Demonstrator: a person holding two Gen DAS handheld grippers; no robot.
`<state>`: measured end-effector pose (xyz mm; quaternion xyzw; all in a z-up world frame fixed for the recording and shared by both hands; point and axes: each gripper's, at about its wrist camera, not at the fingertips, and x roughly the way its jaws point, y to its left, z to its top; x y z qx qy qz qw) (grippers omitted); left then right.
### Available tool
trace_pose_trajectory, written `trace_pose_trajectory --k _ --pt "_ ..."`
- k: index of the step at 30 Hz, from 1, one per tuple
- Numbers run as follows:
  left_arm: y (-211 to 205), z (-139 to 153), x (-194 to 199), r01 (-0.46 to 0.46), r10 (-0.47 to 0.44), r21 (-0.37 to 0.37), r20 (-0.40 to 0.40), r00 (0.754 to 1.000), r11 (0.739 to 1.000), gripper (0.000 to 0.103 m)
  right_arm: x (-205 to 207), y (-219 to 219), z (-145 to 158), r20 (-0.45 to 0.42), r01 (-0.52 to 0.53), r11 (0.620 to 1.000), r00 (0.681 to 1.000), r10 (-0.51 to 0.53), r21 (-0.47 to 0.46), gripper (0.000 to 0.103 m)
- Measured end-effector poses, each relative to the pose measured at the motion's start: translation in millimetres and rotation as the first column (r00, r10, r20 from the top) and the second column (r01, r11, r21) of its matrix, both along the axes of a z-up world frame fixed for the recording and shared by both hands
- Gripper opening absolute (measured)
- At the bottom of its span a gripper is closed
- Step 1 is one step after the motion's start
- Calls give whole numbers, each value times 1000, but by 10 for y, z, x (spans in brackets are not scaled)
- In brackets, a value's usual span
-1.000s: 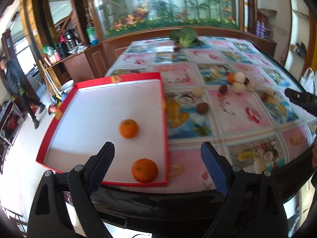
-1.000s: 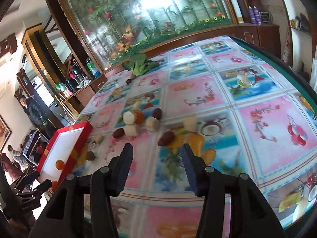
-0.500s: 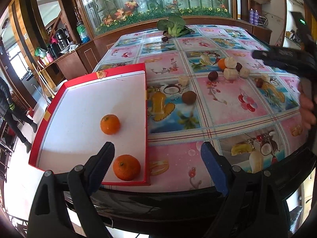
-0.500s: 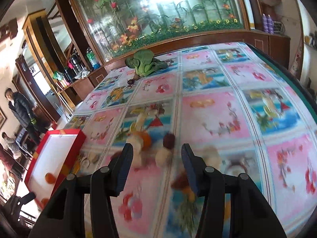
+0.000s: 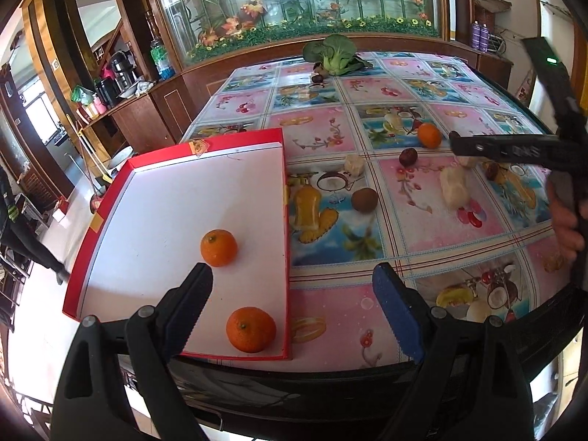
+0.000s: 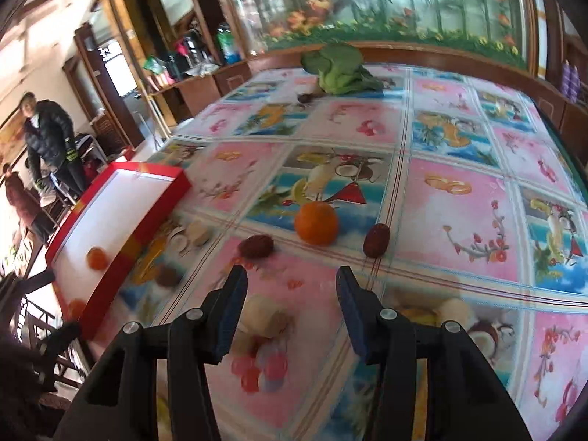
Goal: Organize fruits
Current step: 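Grasp a round beige cake with the left gripper while the right gripper grasps a red date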
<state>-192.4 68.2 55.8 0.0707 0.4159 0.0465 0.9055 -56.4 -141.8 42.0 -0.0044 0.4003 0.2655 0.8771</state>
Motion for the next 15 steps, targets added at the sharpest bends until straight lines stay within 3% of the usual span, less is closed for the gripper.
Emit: trace_pose_trajectory --k 4,7,11,15 --pt "-133 -30 26 26 -26 8 -12 1000 1000 89 -137 -495 81 75 127 991 989 -130 48 50" --pt "-262 -38 11 65 -65 1 -16 998 998 89 -130 -900 -22 20 228 968 973 -231 101 50" --pt "-415 -97 -4 119 -121 -46 -30 992 992 89 -197 -1151 -152 -47 253 956 967 -249 148 50" --pt "-543 -157 -10 151 -154 -64 -45 987 986 89 -256 -1076 -139 -39 213 967 977 -210 139 50"
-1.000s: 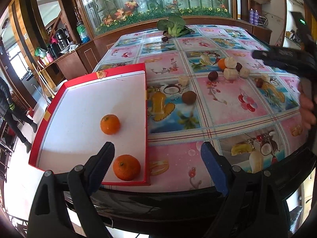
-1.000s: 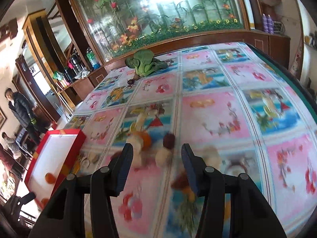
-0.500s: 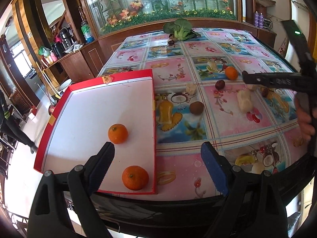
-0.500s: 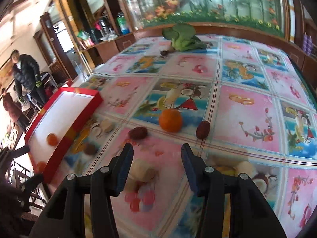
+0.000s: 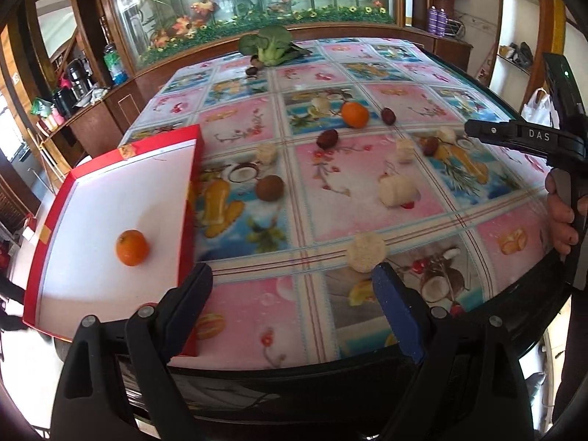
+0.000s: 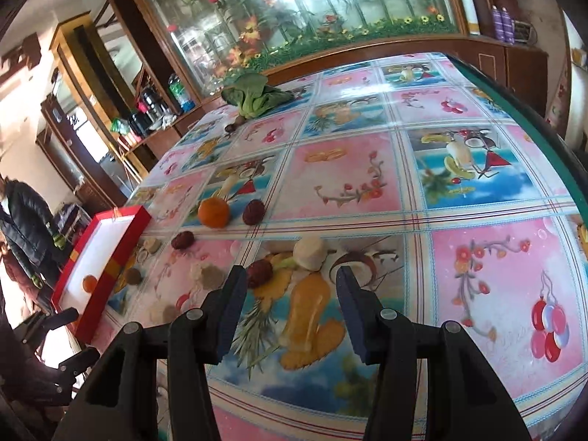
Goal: Organize fruits
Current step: 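Grasp a round beige cake with the left gripper while the right gripper grasps a red date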
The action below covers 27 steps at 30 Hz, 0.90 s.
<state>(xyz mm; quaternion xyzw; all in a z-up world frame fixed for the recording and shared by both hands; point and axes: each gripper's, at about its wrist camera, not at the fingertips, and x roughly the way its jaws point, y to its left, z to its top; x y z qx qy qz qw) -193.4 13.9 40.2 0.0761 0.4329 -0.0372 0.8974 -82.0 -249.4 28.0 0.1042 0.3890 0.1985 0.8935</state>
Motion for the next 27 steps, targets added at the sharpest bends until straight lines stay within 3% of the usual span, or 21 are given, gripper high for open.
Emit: trace_pose_trajectory --k 3,7,9,12,19,22,27 --pt "-25 7 -9 4 -3 -17 4 1000 1000 89 10 170 -21 -12 -42 997 999 41 -64 50" --pt "-77 11 -25 34 -34 -50 3 999 998 89 73 313 -104 -53 -56 996 997 53 -62 49" --pt "-114 -13 -17 49 -49 -53 -3 999 997 89 137 393 -137 -77 -48 996 996 42 -79 39" --pt "-159 -50 10 65 -66 -53 -10 998 996 89 208 468 -159 -95 -25 996 995 16 -91 34" --pt "-231 -75 65 99 -101 -92 -14 995 991 88 262 656 -180 -100 -21 984 995 3 -175 30" --pt "-260 -115 121 111 -114 -96 -27 993 989 82 242 736 -180 -87 -29 968 996 7 -251 27" --pt "-270 -236 232 123 -133 -121 -82 988 985 58 199 827 -182 -68 -40 937 998 17 -346 20"
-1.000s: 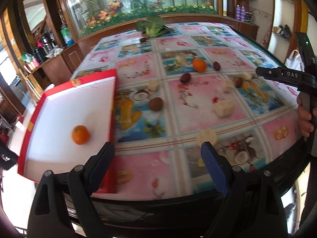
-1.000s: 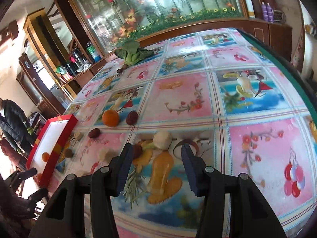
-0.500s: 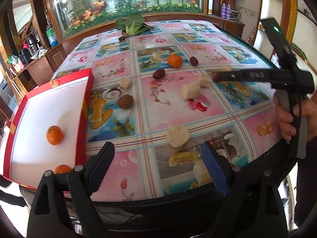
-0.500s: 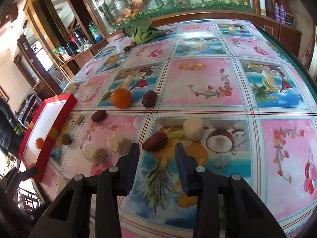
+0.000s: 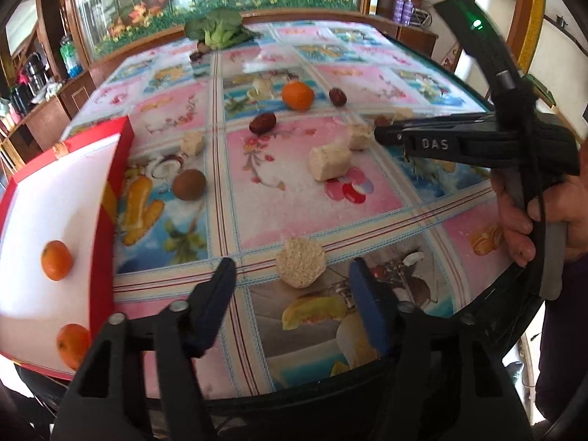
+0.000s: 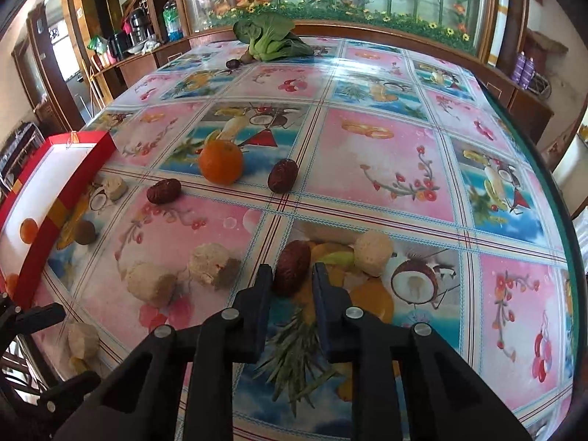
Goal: Organize fruits
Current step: 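Grasp a round beige cake with the left gripper while the right gripper grasps a red date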
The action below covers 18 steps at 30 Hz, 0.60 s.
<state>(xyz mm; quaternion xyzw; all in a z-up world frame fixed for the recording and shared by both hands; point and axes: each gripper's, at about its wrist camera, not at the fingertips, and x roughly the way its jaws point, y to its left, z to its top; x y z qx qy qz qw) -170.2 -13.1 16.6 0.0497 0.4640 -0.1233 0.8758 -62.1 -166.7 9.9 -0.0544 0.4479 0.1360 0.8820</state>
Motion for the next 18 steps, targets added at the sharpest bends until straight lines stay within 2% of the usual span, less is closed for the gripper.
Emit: trace_pose_trajectory --k 5,12,13,18 --pt "-34 -32 55 19 -19 -8 -4 1000 1000 49 12 -61 3 -9 15 999 1000 -15 33 17" --pt "-138 -42 35 49 -50 28 33 998 998 35 -62 85 5 18 47 997 999 -46 -53 14" --pt "-167 -42 21 61 -62 35 43 997 998 29 -73 98 4 21 53 997 998 -52 -59 13" --pt "-262 -39 6 75 -83 98 81 993 992 29 -153 170 12 31 64 994 998 -62 -91 13"
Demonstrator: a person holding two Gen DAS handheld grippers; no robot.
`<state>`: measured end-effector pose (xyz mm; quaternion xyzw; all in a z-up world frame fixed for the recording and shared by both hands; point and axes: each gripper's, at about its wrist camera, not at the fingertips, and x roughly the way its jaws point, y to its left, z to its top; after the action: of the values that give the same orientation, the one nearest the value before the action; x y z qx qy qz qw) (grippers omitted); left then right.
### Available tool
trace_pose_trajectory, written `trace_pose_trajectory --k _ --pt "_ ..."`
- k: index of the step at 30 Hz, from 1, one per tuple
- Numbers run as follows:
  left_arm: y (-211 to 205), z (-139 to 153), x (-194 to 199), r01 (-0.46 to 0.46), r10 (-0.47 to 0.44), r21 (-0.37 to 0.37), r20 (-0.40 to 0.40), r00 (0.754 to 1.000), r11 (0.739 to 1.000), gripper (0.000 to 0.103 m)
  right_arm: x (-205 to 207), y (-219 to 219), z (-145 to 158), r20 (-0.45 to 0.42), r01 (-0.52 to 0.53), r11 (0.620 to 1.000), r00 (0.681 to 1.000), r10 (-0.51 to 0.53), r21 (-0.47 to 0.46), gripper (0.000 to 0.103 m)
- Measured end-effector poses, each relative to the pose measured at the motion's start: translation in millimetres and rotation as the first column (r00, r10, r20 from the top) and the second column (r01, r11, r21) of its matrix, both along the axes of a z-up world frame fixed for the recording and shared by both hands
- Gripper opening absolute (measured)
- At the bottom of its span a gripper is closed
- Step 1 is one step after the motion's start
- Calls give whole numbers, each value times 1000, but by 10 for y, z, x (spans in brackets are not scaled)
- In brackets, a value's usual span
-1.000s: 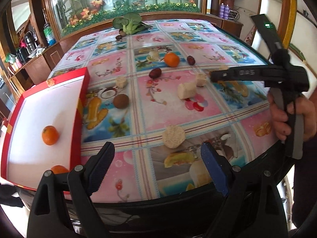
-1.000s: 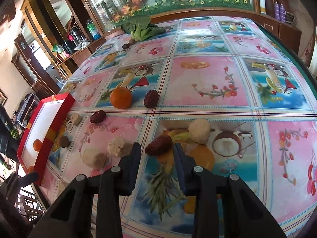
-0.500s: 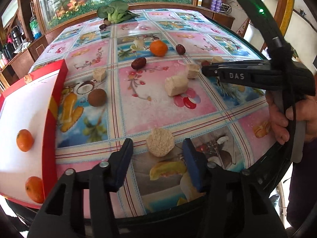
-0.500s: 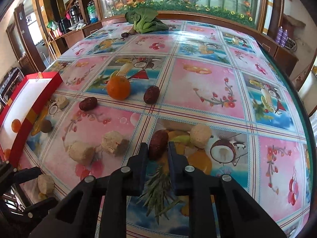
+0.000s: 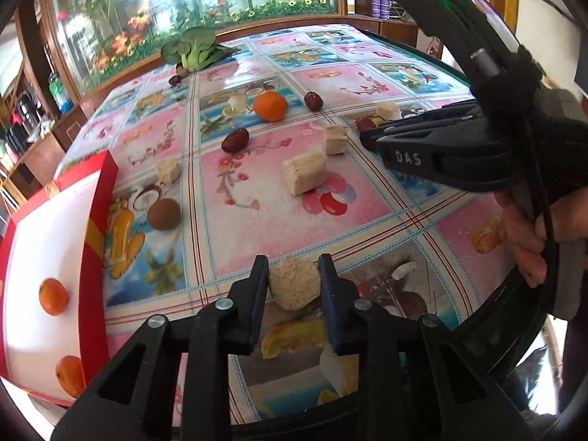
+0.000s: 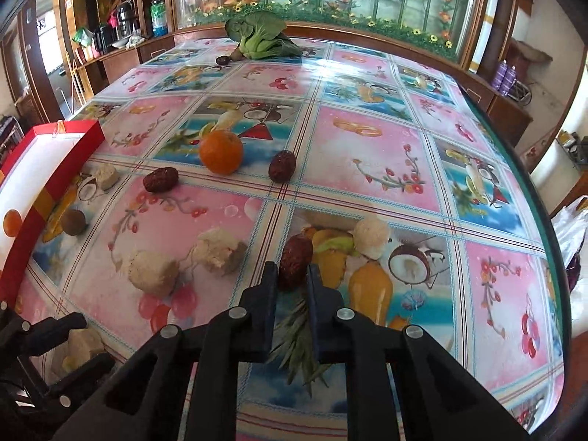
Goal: Organize fruits
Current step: 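Grasp a round beige cake with the left gripper while the right gripper grasps a red date, then carry the cake and date into the red tray and open both grippers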
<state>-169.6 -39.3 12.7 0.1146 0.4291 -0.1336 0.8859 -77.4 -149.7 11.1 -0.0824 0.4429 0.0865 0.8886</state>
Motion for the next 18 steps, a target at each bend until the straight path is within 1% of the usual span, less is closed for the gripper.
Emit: trace_pose_trajectory --k 2,5,9,12,15,18 --pt "-4 2 2 0 0 -3 -2 1000 1000 29 -33 -2 4 -10 -3 1000 1000 3 14 13" --pt "19 6 15 -10 9 -29 -9 1000 1000 29 -89 -69 4 -21 17 998 1000 -16 57 13" --pt "65 75 2 -21 21 -52 8 1000 998 29 -186 -169 20 -31 52 996 998 -50 67 12" --pt "146 194 -30 -33 37 -80 38 999 996 29 -220 -273 69 -38 86 992 996 -83 90 13" --pt "316 382 -94 -60 70 -122 83 994 991 29 -263 -325 193 -17 105 987 994 -104 123 13" --pt "576 585 -170 -104 126 -163 130 983 981 29 -310 -243 403 25 75 980 996 -81 185 13"
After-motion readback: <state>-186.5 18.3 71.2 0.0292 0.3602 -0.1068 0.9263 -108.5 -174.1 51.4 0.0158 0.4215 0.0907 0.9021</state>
